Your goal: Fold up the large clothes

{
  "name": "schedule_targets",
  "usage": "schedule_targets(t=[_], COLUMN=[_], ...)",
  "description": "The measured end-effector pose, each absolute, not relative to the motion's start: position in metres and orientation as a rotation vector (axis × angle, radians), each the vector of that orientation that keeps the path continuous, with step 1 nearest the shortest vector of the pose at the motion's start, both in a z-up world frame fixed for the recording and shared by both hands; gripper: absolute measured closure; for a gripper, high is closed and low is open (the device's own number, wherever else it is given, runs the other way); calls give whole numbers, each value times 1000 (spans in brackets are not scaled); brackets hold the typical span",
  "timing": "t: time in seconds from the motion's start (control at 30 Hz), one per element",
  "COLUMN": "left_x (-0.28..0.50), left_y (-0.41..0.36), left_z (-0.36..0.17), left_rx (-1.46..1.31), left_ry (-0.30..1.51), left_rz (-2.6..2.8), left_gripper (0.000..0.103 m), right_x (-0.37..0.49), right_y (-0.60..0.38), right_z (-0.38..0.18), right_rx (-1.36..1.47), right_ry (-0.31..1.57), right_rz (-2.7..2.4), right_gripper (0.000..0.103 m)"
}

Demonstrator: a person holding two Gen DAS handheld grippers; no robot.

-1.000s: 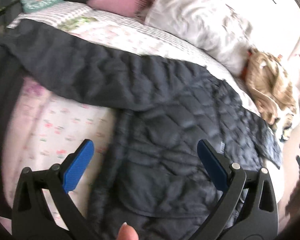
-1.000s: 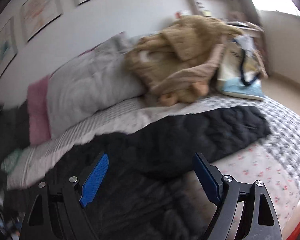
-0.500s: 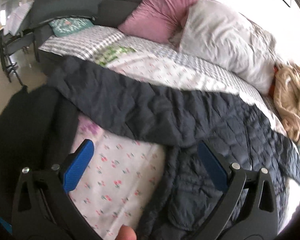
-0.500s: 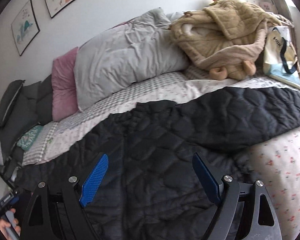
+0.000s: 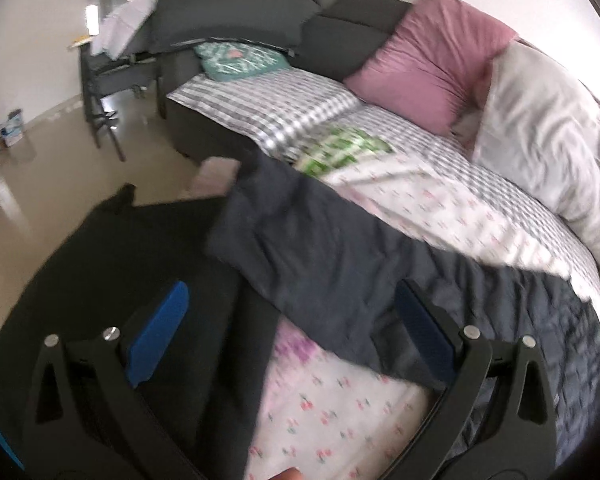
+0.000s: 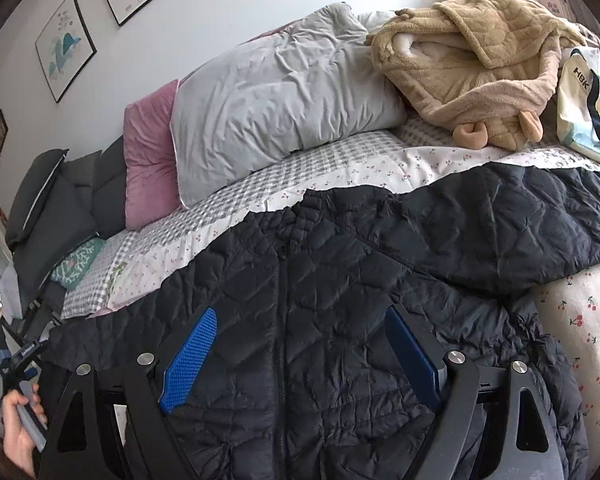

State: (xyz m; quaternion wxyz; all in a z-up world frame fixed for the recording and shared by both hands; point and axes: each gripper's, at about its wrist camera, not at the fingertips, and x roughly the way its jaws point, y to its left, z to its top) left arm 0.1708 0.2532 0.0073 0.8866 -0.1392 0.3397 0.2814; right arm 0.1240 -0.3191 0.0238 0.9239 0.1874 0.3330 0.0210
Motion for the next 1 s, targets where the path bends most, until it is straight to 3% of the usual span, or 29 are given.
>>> schedule_targets(t=[0.27, 0.33, 0.37, 0.4, 0.43, 0.47, 0.63, 1.0], left_x=[193, 195, 193, 191, 189, 186, 177, 181], left_y=[293, 300, 301, 300, 298, 298, 284, 172], left_z=[-10, -20, -22, -21, -19, -16, 9, 74], left_rx=[-312, -357, -365, -364, -370, -396, -430, -422], left_ry=[754, 776, 766, 744, 716, 686, 599, 562], left_rz=[672, 650, 648, 646, 627, 582, 460, 194], left_gripper=[3, 25, 30, 43, 74, 88, 95, 97], right_x=[127, 128, 129, 130, 131, 131, 133, 126], right_y=[-311, -307, -306, -305, -304, -303, -304, -311], right_z=[19, 19, 18, 18, 17, 16, 14, 24], right_rx=[357, 347, 343, 339, 337, 338, 358, 421], right_ry=[704, 706, 708, 711, 715, 719, 726, 689], right_rz=[66, 72, 74, 75, 76, 77, 80, 86], right_gripper=[16, 16, 16, 16, 16, 16, 16, 16])
